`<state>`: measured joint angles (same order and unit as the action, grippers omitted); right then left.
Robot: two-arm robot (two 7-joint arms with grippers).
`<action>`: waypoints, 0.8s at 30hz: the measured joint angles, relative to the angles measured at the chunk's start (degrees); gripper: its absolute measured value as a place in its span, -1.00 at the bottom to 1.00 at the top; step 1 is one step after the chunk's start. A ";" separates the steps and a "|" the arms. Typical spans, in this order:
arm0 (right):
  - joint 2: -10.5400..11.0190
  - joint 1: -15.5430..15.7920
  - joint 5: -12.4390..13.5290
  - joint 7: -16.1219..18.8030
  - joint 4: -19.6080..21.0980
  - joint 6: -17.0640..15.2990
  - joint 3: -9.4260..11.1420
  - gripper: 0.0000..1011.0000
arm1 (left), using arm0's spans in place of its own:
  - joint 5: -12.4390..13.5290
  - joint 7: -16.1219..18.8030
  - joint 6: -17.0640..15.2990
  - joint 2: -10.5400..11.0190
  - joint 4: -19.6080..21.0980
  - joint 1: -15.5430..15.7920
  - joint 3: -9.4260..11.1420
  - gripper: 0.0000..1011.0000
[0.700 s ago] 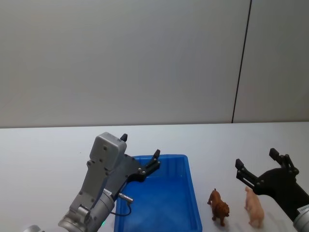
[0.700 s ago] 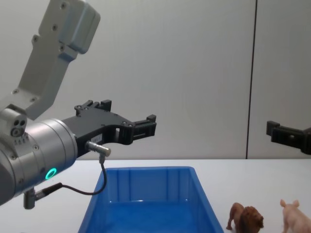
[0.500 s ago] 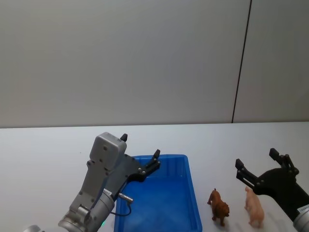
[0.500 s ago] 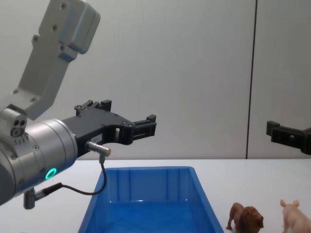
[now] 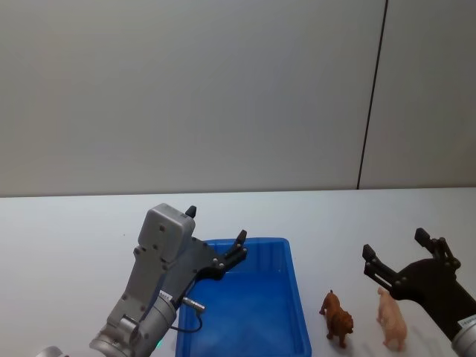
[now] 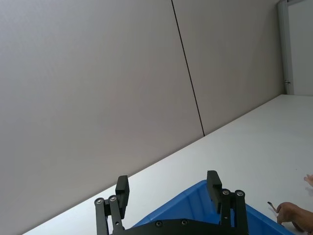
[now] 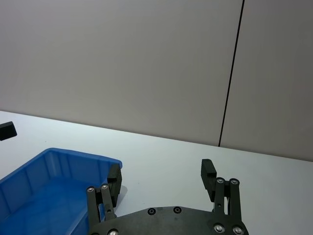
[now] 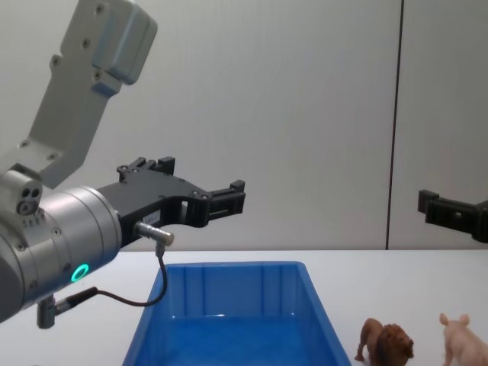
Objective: Pick up the two dolls from the table and place them into the box.
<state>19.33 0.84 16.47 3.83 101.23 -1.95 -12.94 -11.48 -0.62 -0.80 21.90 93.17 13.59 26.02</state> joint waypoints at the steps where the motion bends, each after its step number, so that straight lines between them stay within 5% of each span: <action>1: 0.00 0.00 0.00 0.00 0.00 0.00 0.00 0.98 | 0.00 0.00 0.00 0.00 0.00 0.00 0.00 0.98; 24: 4.00 2.12 4.29 3.50 0.04 -3.11 2.84 0.98 | 0.00 0.00 0.00 0.00 0.00 0.00 0.00 0.98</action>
<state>23.33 2.96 20.75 7.32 101.27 -5.06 -10.10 -11.48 -0.62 -0.80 21.90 93.17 13.59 26.02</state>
